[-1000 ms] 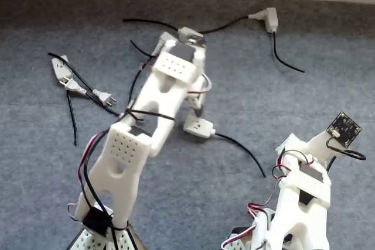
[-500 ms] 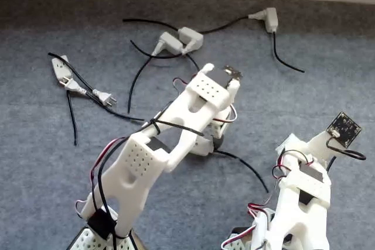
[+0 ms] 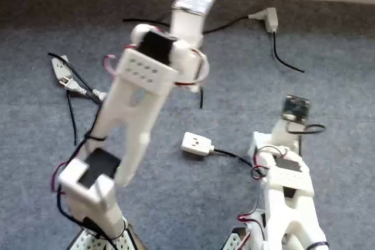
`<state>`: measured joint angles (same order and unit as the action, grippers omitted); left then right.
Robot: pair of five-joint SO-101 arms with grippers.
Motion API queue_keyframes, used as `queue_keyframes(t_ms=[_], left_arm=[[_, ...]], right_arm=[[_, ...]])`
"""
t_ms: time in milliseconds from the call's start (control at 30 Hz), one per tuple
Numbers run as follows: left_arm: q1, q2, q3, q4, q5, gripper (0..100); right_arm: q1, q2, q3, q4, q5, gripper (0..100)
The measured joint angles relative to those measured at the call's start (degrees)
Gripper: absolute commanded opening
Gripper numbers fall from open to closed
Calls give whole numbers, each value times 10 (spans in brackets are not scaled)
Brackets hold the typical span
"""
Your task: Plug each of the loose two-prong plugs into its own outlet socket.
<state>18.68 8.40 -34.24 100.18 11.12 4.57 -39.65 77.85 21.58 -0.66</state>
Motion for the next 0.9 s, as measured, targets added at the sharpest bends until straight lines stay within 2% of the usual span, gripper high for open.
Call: queue_keyframes(t_ms=[167, 333, 467, 600, 800, 900], left_arm=[[-91, -171, 120, 2, 0, 67], [-178, -316, 289, -33, 0, 67], [-241, -409, 477, -140, -4, 67], [-293, -482, 671, -276, -3, 81], [-306, -549, 854, -406, -3, 252], [-307, -566, 901, -451, -3, 293]], right_arm=[[-73, 0, -64, 127, 30, 172], [-142, 0, -207, 297, 80, 189], [-223, 0, -270, 391, 141, 190], [-306, 0, -278, 433, 153, 191], [-396, 16, -279, 437, 175, 192], [-416, 76, -300, 426, 185, 192]])
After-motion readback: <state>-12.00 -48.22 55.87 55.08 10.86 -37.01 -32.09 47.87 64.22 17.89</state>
